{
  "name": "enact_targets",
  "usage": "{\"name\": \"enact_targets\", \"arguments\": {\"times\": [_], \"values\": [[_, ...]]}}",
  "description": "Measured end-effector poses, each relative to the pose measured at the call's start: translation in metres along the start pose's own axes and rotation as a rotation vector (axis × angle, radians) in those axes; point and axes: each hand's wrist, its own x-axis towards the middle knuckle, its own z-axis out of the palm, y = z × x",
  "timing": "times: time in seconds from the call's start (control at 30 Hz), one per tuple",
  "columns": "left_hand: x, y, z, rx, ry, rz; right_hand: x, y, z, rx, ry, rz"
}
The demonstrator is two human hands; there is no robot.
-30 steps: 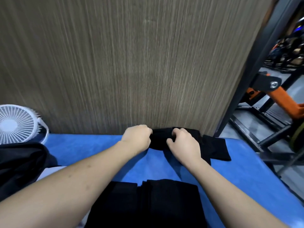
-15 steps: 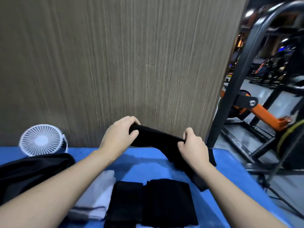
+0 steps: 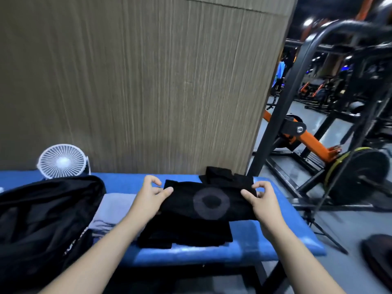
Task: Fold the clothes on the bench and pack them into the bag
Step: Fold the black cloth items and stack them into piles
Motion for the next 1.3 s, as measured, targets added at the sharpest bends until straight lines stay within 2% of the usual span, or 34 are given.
{"name": "enact_targets", "arguments": {"times": [0.1, 0.23, 0.4, 0.57, 0.7, 0.9, 1.03, 1.17, 1.3], "values": [[-0.003, -0.012, 0.006, -0.085, -0.063, -0.035, -0.004, 0.005, -0.007, 0.125, -0.035, 0.108], [-0.006, -0.022, 0.018, -0.100, -0.179, -0.004, 0.004, 0.021, -0.011, 0.099, -0.023, 0.136], [-0.008, -0.031, 0.043, -0.022, -0.223, -0.044, 0.014, 0.037, -0.016, 0.044, 0.035, 0.123], [-0.012, -0.029, 0.053, 0.035, -0.262, -0.011, 0.024, 0.038, -0.009, -0.050, 0.024, 0.065], [-0.012, -0.031, 0.055, 0.039, -0.247, 0.008, 0.016, 0.028, -0.001, -0.007, -0.001, -0.003], [-0.012, -0.031, 0.061, -0.014, -0.227, -0.023, -0.014, 0.003, 0.039, 0.064, -0.159, -0.183], [-0.013, -0.030, 0.063, -0.053, -0.213, -0.021, -0.024, -0.001, 0.077, -0.060, -0.257, -0.297], [-0.010, -0.033, 0.062, -0.040, -0.202, -0.055, -0.026, 0.008, 0.106, -0.191, -0.360, -0.278], [-0.010, -0.032, 0.056, -0.046, -0.196, -0.093, -0.027, 0.009, 0.114, -0.137, -0.483, -0.176]]}}
